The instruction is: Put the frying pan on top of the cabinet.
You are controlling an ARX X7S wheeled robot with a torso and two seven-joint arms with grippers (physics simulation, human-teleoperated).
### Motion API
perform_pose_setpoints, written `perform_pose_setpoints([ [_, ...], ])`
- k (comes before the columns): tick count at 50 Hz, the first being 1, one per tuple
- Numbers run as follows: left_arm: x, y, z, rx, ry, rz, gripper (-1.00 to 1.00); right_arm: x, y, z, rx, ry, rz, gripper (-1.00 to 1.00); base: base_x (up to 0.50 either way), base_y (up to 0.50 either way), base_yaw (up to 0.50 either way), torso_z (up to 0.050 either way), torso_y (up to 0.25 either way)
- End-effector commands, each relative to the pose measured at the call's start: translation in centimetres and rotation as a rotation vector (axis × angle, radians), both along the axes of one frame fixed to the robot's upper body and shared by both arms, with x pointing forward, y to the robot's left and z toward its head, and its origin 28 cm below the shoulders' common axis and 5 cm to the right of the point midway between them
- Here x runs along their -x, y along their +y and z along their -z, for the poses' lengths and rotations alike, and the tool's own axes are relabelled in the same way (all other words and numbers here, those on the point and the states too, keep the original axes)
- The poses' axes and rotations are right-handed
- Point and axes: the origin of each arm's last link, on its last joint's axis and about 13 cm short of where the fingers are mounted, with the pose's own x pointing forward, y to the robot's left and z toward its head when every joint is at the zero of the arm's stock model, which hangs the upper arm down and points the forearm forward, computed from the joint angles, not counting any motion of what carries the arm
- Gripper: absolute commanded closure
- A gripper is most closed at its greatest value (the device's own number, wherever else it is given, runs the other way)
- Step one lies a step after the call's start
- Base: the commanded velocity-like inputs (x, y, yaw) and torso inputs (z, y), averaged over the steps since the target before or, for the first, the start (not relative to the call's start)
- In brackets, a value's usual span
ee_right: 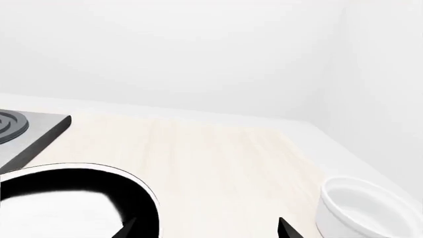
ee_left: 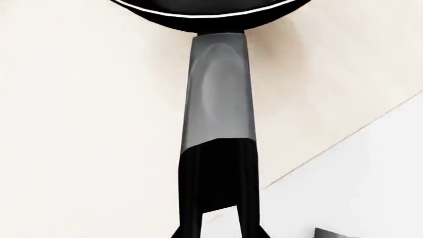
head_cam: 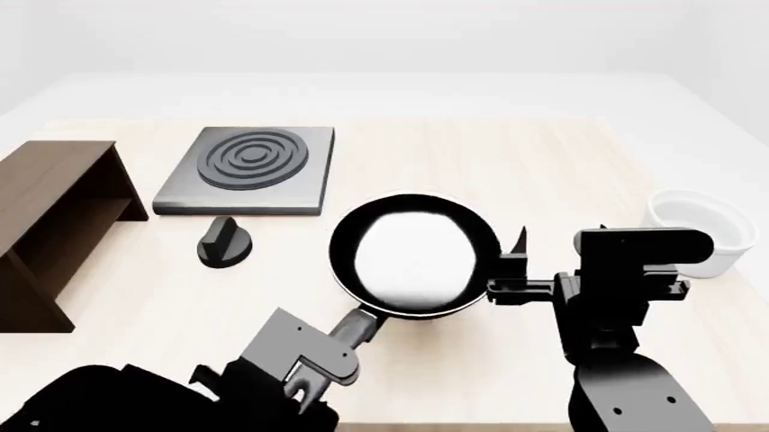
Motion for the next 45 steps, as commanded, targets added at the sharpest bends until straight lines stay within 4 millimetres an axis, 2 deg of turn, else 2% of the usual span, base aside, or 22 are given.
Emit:
perform_pose_setpoints([
  [1, -1.4, 2.0, -3.1, 0.021, -0.152, -0.108, 1.0, 0.0, 0.0, 0.0, 0.001, 0.002, 0.004, -1.0, 0.0, 0.0, 0.0, 0.0, 0.0],
  [5, -1.6, 2.5, -4.4, 0.036, -0.195, -0.137, 1.0, 0.0, 0.0, 0.1, 0.001, 0.003, 0.005, -1.0, 0.0, 0.0, 0.0, 0.0, 0.003],
  [8, -3.0, 3.3, -6.4, 0.042, -0.242, -0.209, 1.0, 0.0, 0.0, 0.1, 0.003, 0.003, 0.004, -1.0, 0.0, 0.0, 0.0, 0.0, 0.0],
  [9, -3.0, 3.3, -6.4, 0.042, -0.242, -0.209, 1.0, 0.0, 0.0, 0.1, 0.003, 0.003, 0.004, -1.0, 0.0, 0.0, 0.0, 0.0, 0.0],
  [10, -3.6, 3.7, -7.7, 0.043, -0.266, -0.237, 1.0, 0.0, 0.0, 0.1, 0.003, 0.003, 0.005, -1.0, 0.0, 0.0, 0.0, 0.0, 0.011],
  [14, -4.6, 4.3, -10.1, 0.038, -0.313, -0.282, 1.0, -0.1, 0.0, 0.1, 0.003, 0.004, 0.006, -1.0, 0.0, 0.0, 0.0, 0.0, 0.003],
  [16, -5.3, 4.6, -11.6, 0.053, -0.306, -0.3, 1.0, -0.1, 0.0, 0.2, 0.001, 0.006, 0.003, -1.0, 0.0, 0.0, 0.0, 0.0, 0.0],
  [17, -6.0, 4.9, -13.1, 0.083, -0.29, -0.327, 1.0, -0.1, 0.1, 0.2, 0.003, 0.007, 0.004, -1.0, 0.0, 0.0, 0.0, 0.0, 0.0],
  [21, -7.5, 5.4, -15.9, 0.09, -0.278, -0.411, 1.0, -0.1, 0.0, 0.2, 0.003, 0.008, 0.004, -1.0, 0.0, 0.0, 0.0, 0.0, 0.003],
  [24, -9.5, 6.3, -18.8, 0.085, -0.322, -0.499, 1.0, -0.1, 0.0, 0.2, 0.001, 0.009, 0.005, -1.0, 0.0, 0.0, 0.0, 0.0, 0.003],
  [27, -11.3, 6.9, -20.1, 0.091, -0.327, -0.559, 1.0, -0.2, 0.0, 0.2, 0.0, 0.009, 0.005, -1.0, 0.0, 0.0, 0.0, 0.0, 0.003],
  [31, -14.9, 7.9, -21.0, 0.131, -0.342, -0.698, 1.0, -0.2, 0.0, 0.2, 0.001, 0.011, 0.005, -1.0, 0.0, 0.0, 0.0, 0.0, 0.0],
  [36, -17.7, 8.9, -21.3, 0.091, -0.379, -0.766, 1.0, -0.2, 0.0, 0.3, 0.001, 0.013, 0.005, -1.0, 0.0, 0.0, 0.0, 0.0, 0.002],
  [38, -18.2, 9.1, -21.4, 0.086, -0.366, -0.78, 1.0, -0.2, 0.0, 0.3, 0.001, 0.013, 0.005, -1.0, 0.0, 0.0, 0.0, 0.0, 0.005],
  [40, -19.2, 10.1, -21.5, 0.11, -0.361, -0.925, 1.0, -0.2, 0.0, 0.2, 0.002, 0.012, 0.004, -1.0, 0.0, 0.0, 0.0, 0.0, 0.0],
  [45, -19.3, 11.6, -20.5, 0.088, -0.369, -1.082, 1.0, -0.3, 0.2, 0.4, 0.007, 0.016, 0.001, -1.0, 0.0, 0.0, 0.0, 0.0, 0.002],
])
